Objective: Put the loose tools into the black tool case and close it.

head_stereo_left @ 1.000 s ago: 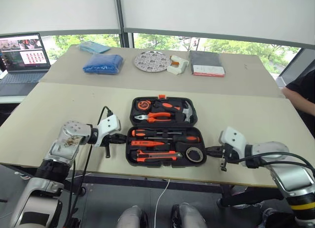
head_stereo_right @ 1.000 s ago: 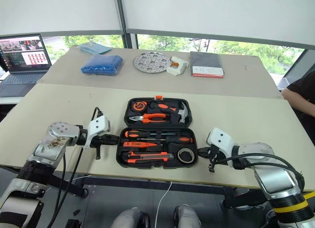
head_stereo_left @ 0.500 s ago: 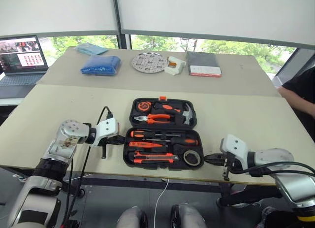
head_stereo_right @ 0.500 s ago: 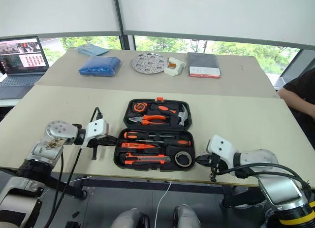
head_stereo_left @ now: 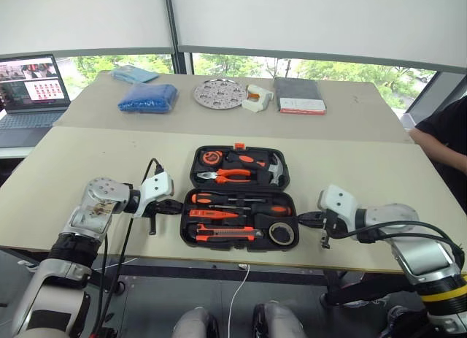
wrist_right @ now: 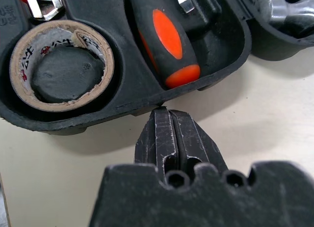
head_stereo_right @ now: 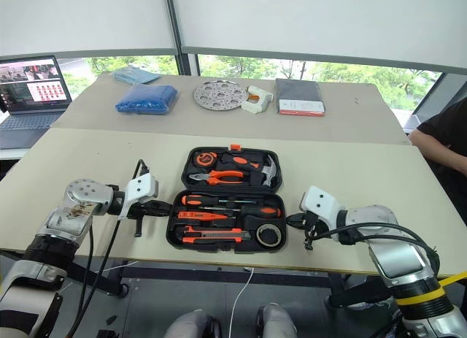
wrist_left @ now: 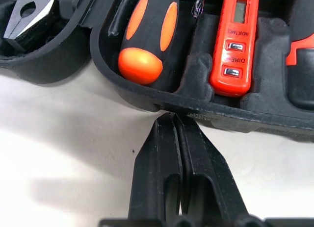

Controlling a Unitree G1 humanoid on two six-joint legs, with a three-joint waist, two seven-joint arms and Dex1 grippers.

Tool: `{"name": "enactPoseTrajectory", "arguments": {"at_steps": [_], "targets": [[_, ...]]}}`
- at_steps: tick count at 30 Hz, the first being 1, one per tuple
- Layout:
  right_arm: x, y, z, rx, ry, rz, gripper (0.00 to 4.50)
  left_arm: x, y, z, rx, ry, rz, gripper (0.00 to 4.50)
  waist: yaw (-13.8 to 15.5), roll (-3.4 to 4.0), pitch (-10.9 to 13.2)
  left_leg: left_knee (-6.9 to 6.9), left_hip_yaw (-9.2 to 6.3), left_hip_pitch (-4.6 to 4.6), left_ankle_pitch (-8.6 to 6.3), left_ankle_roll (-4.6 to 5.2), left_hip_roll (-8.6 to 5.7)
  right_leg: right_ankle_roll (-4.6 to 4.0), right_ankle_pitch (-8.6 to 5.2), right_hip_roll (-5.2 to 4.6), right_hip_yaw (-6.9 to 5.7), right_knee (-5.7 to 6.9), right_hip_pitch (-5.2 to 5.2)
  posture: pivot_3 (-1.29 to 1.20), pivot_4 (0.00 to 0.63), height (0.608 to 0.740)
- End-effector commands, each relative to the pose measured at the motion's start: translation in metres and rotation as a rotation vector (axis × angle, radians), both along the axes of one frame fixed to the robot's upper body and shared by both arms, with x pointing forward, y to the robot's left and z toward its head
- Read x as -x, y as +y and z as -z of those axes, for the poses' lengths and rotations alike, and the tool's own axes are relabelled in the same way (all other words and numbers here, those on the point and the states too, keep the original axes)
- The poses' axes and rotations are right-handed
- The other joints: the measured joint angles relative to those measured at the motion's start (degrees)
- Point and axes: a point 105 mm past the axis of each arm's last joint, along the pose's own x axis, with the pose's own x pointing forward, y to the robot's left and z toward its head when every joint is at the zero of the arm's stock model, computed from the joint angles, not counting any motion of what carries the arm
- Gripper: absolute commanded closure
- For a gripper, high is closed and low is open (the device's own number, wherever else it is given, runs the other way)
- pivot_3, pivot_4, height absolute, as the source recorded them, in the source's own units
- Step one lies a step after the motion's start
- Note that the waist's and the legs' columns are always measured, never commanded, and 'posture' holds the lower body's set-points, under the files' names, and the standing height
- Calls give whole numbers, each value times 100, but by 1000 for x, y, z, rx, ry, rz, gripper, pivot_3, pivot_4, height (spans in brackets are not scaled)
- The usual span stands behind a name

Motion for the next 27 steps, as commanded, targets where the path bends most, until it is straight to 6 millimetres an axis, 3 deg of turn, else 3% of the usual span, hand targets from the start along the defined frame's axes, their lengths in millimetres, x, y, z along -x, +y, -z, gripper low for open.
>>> {"name": "enactPoseTrajectory", "arguments": {"at_steps": [1, 6, 11, 12, 15, 18, 21, 24, 25, 27], "targets": [[14, 24, -11, -33, -25, -113, 4500, -1, -16, -3, 10, -27, 48, 4386, 9, 0, 0, 0, 0, 0, 0, 0, 0, 0, 0, 0, 0, 0, 0, 0, 150, 718], [16, 16, -6, -13, -15, -82, 4500, -4, -11, -1, -7, -30, 29, 4386, 44, 0, 0, 0, -1, 2, 0, 0, 0, 0, 0, -2, -1, 1, 1, 0, 150, 718], [8, -11, -6, 20, -12, 30, 4500, 2, 33, 7, -76, 12, -75, 4386, 37, 0, 0, 0, -2, 2, 0, 0, 0, 0, 0, -4, 0, 1, 0, 0, 150, 718], [6, -17, -9, 15, -9, 61, 4211, 4, 43, 6, -76, 26, -110, 4460, 16, 0, 0, 0, -2, 3, 0, -1, 1, 0, 0, -3, 0, 1, 0, 0, 150, 718], [-2, -32, -24, -31, -7, 144, 3551, 2, 68, -10, 30, 110, -268, 3798, -66, 0, 0, -3, -1, 6, 0, -2, 5, -2, -1, 0, 2, 2, -3, 0, 150, 718], [-18, -39, -44, -117, -1, 222, 2465, -14, 74, -41, 190, 171, -409, 2632, -90, -5, 5, -4, -1, 1, 3, -5, 9, -1, -1, 5, 1, 7, -10, 0, 150, 718], [-40, -34, -60, -233, 33, 291, 1350, -36, 67, -61, 341, 236, -537, 1559, -59, -9, 6, 1, -3, -12, 5, -7, 7, 8, 5, 4, -4, 10, -16, 0, 150, 718], [-63, -25, -65, -296, 58, 347, 385, -56, 50, -66, 442, 321, -624, 596, -16, -11, 6, 6, -4, -20, 9, 0, -7, 7, 6, 22, -15, 11, -13, 0, 150, 718], [-71, -23, -65, -312, 70, 384, 102, -63, 44, -66, 459, 332, -643, 576, -12, -10, 6, 6, -4, -20, 10, 3, -11, 7, 7, 20, -15, 12, -13, 0, 150, 718], [-86, -21, -63, -336, 94, 451, 42, -74, 34, -65, 481, 346, -686, 576, -27, -11, 5, 7, 0, -16, 11, 4, -14, 6, 7, 22, -10, 11, -7, 0, 150, 718]]}}
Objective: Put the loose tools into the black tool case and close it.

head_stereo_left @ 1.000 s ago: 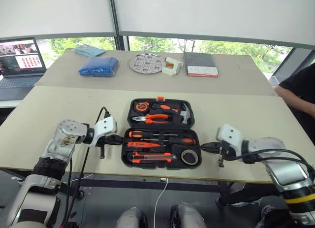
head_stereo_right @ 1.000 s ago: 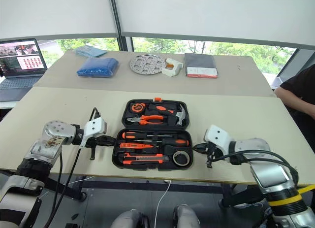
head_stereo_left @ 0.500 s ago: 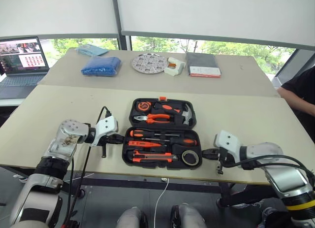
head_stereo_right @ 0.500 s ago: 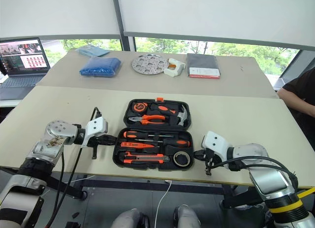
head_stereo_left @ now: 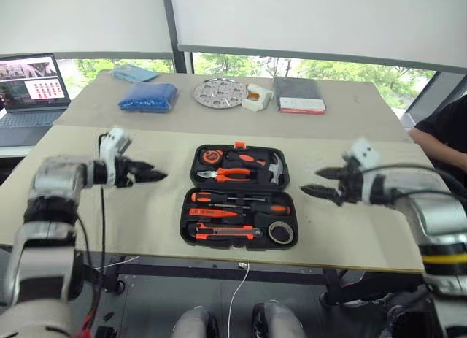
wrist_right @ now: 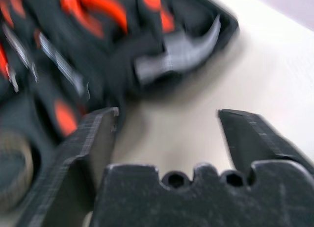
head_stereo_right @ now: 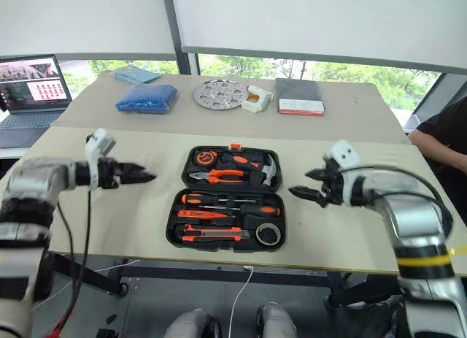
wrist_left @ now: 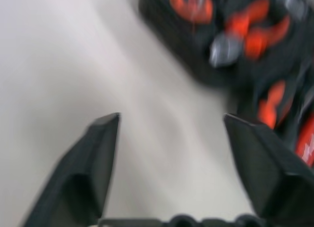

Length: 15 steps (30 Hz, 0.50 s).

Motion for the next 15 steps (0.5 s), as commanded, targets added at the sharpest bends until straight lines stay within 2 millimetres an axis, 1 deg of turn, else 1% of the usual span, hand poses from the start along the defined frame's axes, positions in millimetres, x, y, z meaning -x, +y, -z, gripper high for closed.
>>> {"name": "enactPoseTrajectory", "arguments": {"at_steps": [1, 3, 5, 8, 9, 11, 12, 13, 14, 15], "targets": [[-24, -4, 3, -34, 55, 138, 42, -16, -13, 2, 59, 41, -87, 576, -18, 0, 0, -2, 1, -6, 0, 1, -5, -1, 1, -3, 0, -2, -4, 0, 150, 718], [-36, -2, 4, -75, 84, 198, 42, -23, -27, 3, 79, 58, -97, 576, -64, 0, 0, -2, 3, -10, 0, 2, -7, -13, 8, -2, -2, 1, -7, 0, 150, 718], [-45, 0, 5, -107, 112, 240, 42, -27, -38, 6, 76, 64, -88, 576, -88, 0, 0, -5, 4, -51, 0, 2, -7, -37, 23, 2, -16, 7, -41, 0, 150, 718], [-53, 4, 10, -114, 134, 267, 42, -31, -48, 8, 78, 73, -86, 576, -116, 1, 0, -7, 6, -72, 1, 0, -7, -43, 27, 11, -62, 11, -55, 0, 150, 718], [-55, 6, 12, -110, 142, 274, 287, -32, -50, 10, 72, 75, -92, 576, -127, 1, 1, -9, 5, -73, 2, -1, -6, -43, 26, 13, -66, 9, -56, 0, 150, 718], [-57, 11, 16, -114, 160, 269, 725, -33, -51, 14, 61, 78, -100, 1090, -162, 2, 0, -14, 5, -74, 2, -1, -6, -42, 26, 14, -68, 5, -56, 0, 150, 718], [-58, 14, 18, -113, 164, 266, 1063, -33, -51, 17, 52, 80, -102, 1270, -174, 2, 0, -15, 5, -73, 2, -1, -6, -42, 25, 14, -67, 4, -56, 0, 150, 718], [-58, 16, 20, -111, 168, 263, 1325, -33, -51, 18, 50, 83, -103, 1582, -201, 2, 0, -15, 5, -73, 1, -1, -7, -41, 25, 13, -66, 4, -56, 0, 150, 718], [-58, 18, 22, -107, 171, 259, 1852, -33, -51, 20, 49, 88, -102, 2121, -202, 2, 0, -14, 5, -72, 1, -1, -7, -39, 25, 10, -67, 7, -54, 0, 150, 718], [-58, 19, 23, -104, 174, 256, 1945, -32, -51, 21, 49, 91, -100, 2225, -201, 2, 0, -12, 6, -70, 1, -2, -9, -36, 23, 4, -69, 6, -51, 0, 150, 718]]}}
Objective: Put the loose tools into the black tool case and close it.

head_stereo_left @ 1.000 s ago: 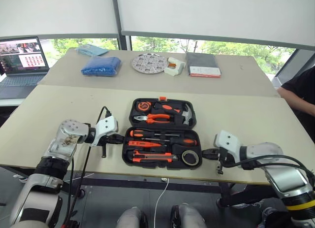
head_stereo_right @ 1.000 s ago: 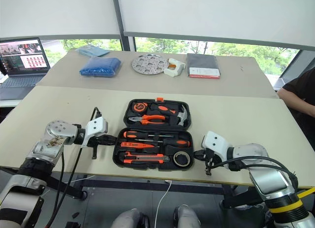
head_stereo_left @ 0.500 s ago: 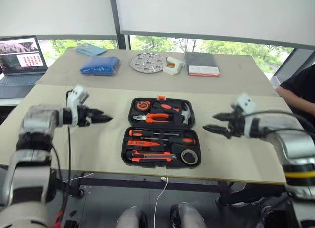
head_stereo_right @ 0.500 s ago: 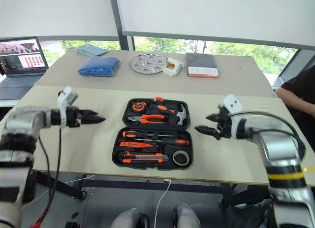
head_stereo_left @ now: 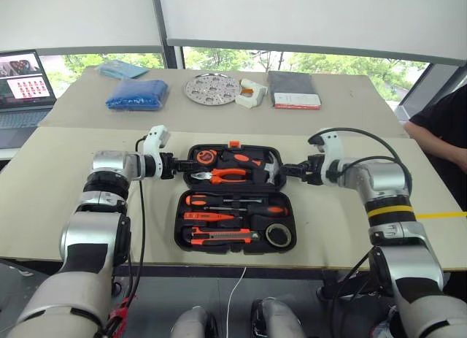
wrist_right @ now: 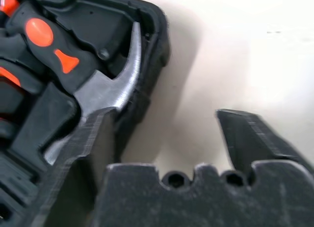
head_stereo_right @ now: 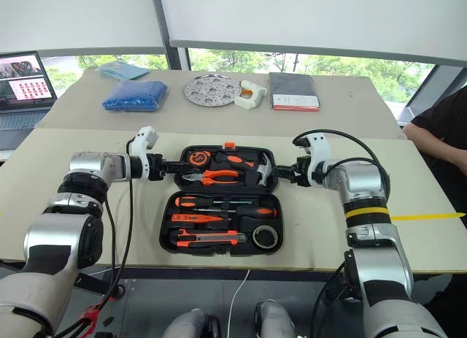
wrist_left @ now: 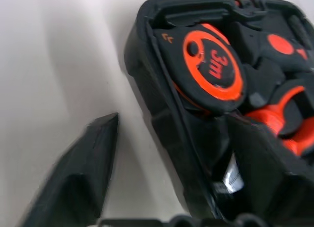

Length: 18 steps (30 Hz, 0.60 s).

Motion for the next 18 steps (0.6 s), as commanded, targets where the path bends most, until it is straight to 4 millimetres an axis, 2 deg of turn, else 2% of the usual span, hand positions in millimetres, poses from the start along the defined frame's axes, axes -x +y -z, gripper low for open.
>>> {"name": "enactPoseTrajectory", "arguments": {"at_steps": [1, 2, 6, 7, 12, 14, 18], "targets": [[-3, -1, -1, 18, -16, 16, 2415, -2, 3, -7, -8, -22, -7, 2716, 2, 0, 0, 4, 2, 2, 0, 0, 0, 8, -4, -3, 1, -1, 0, 0, 150, 718], [-3, 0, 0, 18, -14, 14, 2653, -2, 3, -6, -9, -20, -6, 2923, 1, 1, 0, 8, 3, 4, 1, -2, -1, 18, -11, -7, 2, -1, 1, 0, 150, 718], [-2, 4, 4, 21, -3, -1, 4056, 0, 3, -2, -16, -11, 5, 4330, 11, 7, -4, 9, 3, 34, 4, -9, -3, 34, -20, -25, 7, 4, 26, 0, 150, 718], [-1, 6, 5, 24, 1, -8, 4356, 0, 3, -2, -16, -9, 9, 4500, 10, 6, -5, 9, 3, 45, 4, -9, -3, 34, -20, -28, 8, 5, 36, 0, 150, 718], [2, 9, 4, 36, -3, -35, 4432, 2, 1, -2, -7, -9, 25, 4500, 3, 7, -5, 6, 0, 81, 3, -12, 2, 34, -21, -32, 16, 3, 69, 0, 150, 718], [0, 10, -6, 30, -42, -40, 4432, 2, -1, -4, 1, -36, 44, 4500, 0, 7, -6, 5, 0, 80, 3, -12, 3, 29, -18, -31, 17, 3, 69, 0, 150, 718], [-3, 12, -40, 45, -214, -53, 4432, -4, -9, -32, 20, -263, 103, 4500, 3, 9, -4, 4, 1, 77, 3, -12, 3, 22, -14, -32, 17, 3, 65, 0, 150, 718]]}}
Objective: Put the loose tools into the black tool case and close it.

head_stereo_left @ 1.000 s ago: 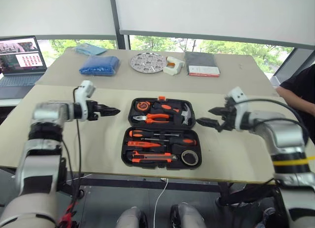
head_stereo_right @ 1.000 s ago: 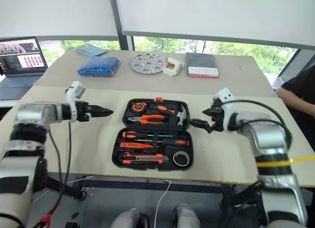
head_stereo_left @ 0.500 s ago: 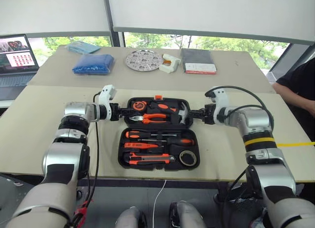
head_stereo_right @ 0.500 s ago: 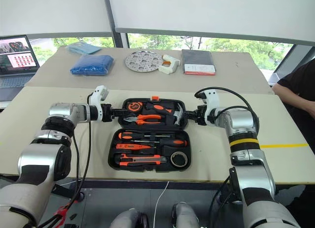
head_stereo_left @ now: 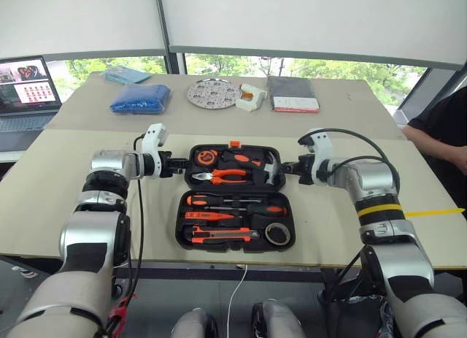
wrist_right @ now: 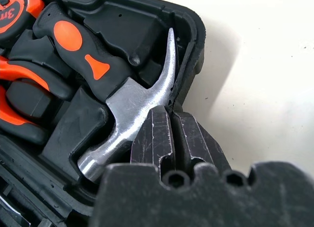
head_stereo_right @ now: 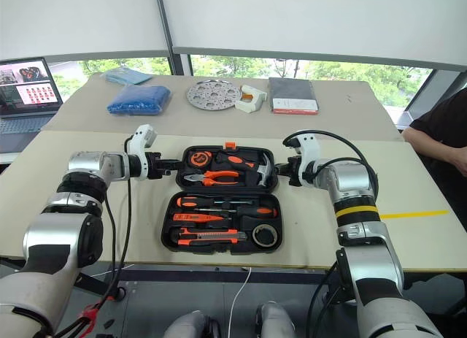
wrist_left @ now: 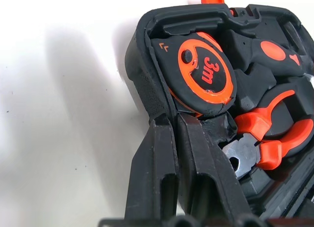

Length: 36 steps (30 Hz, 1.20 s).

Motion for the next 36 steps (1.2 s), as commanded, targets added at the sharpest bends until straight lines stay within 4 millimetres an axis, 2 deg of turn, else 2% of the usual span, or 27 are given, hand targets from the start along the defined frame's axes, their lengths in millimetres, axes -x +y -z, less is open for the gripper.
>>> {"name": "enactPoseTrajectory", "arguments": {"at_steps": [1, 3, 6, 9, 11, 15, 20, 22, 27, 30, 31, 33, 35, 36], "targets": [[-3, -1, -45, 35, -232, -11, 4432, -4, -17, -34, 24, -252, 96, 4500, 12, 0, 1, 0, -1, -3, 0, -1, 0, -3, 2, -4, 2, 0, -3, 0, 150, 718], [-3, -2, -60, 20, -305, 15, 4432, -5, -20, -48, 18, -374, 107, 4500, 25, 1, 2, 1, -1, -11, 1, -3, 0, -4, 3, -9, 5, -1, -8, 0, 150, 718], [1, -9, -85, 85, -510, 54, 4432, -1, -28, -70, 9, -554, 135, 4500, 48, 1, 3, 5, 0, -49, 6, -8, -1, -31, 20, -14, 8, 0, -45, 0, 150, 718], [10, -15, -98, 167, -681, 82, 4432, 5, -33, -77, -27, -668, 153, 4500, 65, 2, 3, 5, 1, -90, 11, -9, -3, -36, 24, 3, -2, 2, -85, 0, 150, 718], [16, -17, -100, 164, -716, 88, 4432, 7, -33, -77, -49, -705, 149, 4500, 67, 2, 3, -4, 2, -96, 12, -8, 0, -36, 23, 16, -11, 2, -87, 0, 150, 718], [33, -20, -80, 195, -735, 76, 4432, 11, -29, -69, -126, -783, 108, 4500, 74, 2, 3, -17, 5, -97, 12, -7, 2, -34, 21, 34, -21, -7, -86, 0, 150, 718], [54, -23, -49, 287, -801, 69, 4432, 21, -23, -47, -269, -874, 79, 4500, 74, 3, 3, -37, 9, -77, 12, -8, 2, -28, 17, 37, -17, -15, -74, 0, 150, 718], [62, -29, -39, 325, -834, 85, 4432, 26, -18, -42, -265, -874, 36, 4500, 83, 2, 2, -48, 12, -50, 12, -8, 1, 3, -3, 35, -8, -36, -57, 0, 150, 718], [80, -28, -22, 394, -898, 54, 4432, 35, -7, -36, -269, -863, -21, 4500, 107, 2, 2, -52, 13, 35, 13, -15, 10, 9, -11, 27, 4, -39, 21, 0, 150, 718], [91, -26, -15, 392, -900, 32, 4432, 43, 1, -35, -250, -844, -50, 4500, 112, 1, 2, -62, 13, 46, 12, -25, 12, 9, -12, 0, 36, -37, 22, 0, 150, 718], [96, -27, -15, 380, -893, 27, 4475, 48, 4, -36, -244, -837, -53, 4153, 117, 1, 2, -62, 13, 54, 14, -27, 13, 9, -11, -2, 49, -28, 23, 0, 150, 718], [107, -28, -19, 339, -874, 7, 3776, 59, 14, -41, -237, -821, -51, 3560, 115, 1, 2, -70, 13, 65, 19, -33, 16, 8, -12, -1, 61, -19, 22, 0, 150, 718], [118, -34, -27, 344, -859, -28, 3203, 69, 30, -46, -241, -779, -60, 2825, 100, 1, 3, -74, 13, 64, 24, -33, 21, 7, -12, 4, 63, -18, 18, 0, 150, 718], [123, -37, -30, 344, -840, -46, 2770, 74, 38, -46, -240, -748, -53, 2403, 82, 1, 5, -77, 14, 64, 25, -33, 23, 6, -13, 6, 67, -18, 14, 0, 150, 718]]}}
